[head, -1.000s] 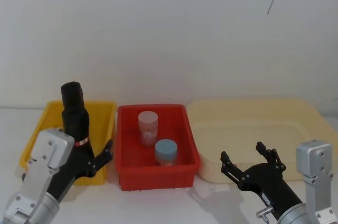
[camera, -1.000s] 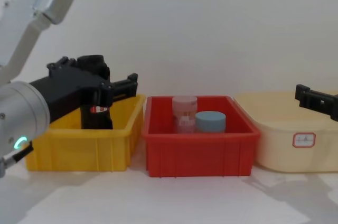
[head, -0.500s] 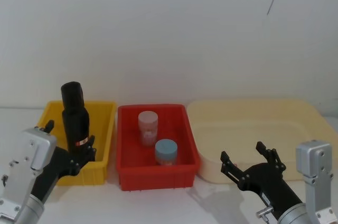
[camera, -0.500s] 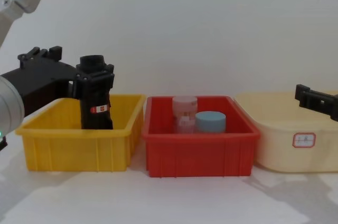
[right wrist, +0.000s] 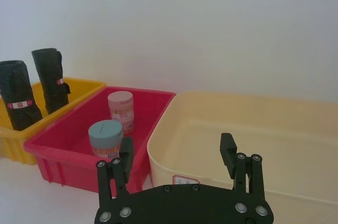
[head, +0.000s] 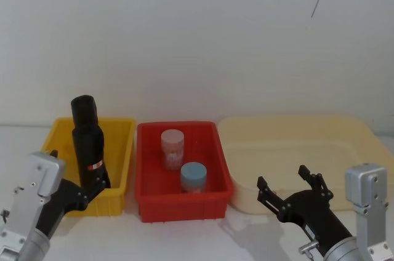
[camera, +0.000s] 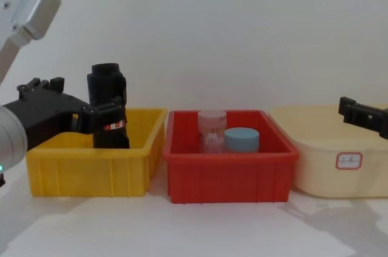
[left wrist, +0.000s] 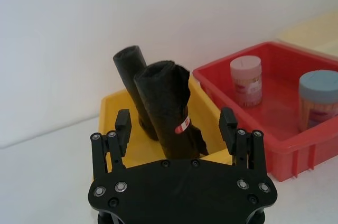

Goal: Pick up the garbage bag with the one hand and transfer it to the other hand.

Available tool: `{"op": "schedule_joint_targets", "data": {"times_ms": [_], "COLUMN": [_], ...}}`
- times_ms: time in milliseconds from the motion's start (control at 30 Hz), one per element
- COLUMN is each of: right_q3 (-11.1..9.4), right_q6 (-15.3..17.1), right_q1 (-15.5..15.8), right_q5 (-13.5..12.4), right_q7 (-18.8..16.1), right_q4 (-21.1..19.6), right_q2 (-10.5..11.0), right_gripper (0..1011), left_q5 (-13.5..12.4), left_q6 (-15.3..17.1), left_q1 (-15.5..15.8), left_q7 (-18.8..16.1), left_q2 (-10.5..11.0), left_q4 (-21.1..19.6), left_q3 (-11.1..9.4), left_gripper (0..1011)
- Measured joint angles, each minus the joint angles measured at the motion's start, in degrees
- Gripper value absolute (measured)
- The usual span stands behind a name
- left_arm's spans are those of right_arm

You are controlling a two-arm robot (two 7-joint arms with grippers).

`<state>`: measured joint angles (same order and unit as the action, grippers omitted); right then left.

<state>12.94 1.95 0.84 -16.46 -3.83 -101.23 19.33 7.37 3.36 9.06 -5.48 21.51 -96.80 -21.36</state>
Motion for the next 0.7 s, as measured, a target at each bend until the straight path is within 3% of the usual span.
{"op": "schedule_joint_targets", "data": {"times_ms": [700], "right_q3": [0.00], "right_q6": [0.00], "right_q1": [0.00], "right_q5": [0.00], "right_q7": [0.00], "right_q4": [0.00], "right_q2": [0.00], "right_gripper": [1001], "left_q5": [0.44], "left_q6": [2.17], "left_q1": [4.35], "left_q7": [-0.39], "left_q2": [-3.94], "left_q4": [6.20], "left_q3": [1.51], "left_gripper": [1001]}}
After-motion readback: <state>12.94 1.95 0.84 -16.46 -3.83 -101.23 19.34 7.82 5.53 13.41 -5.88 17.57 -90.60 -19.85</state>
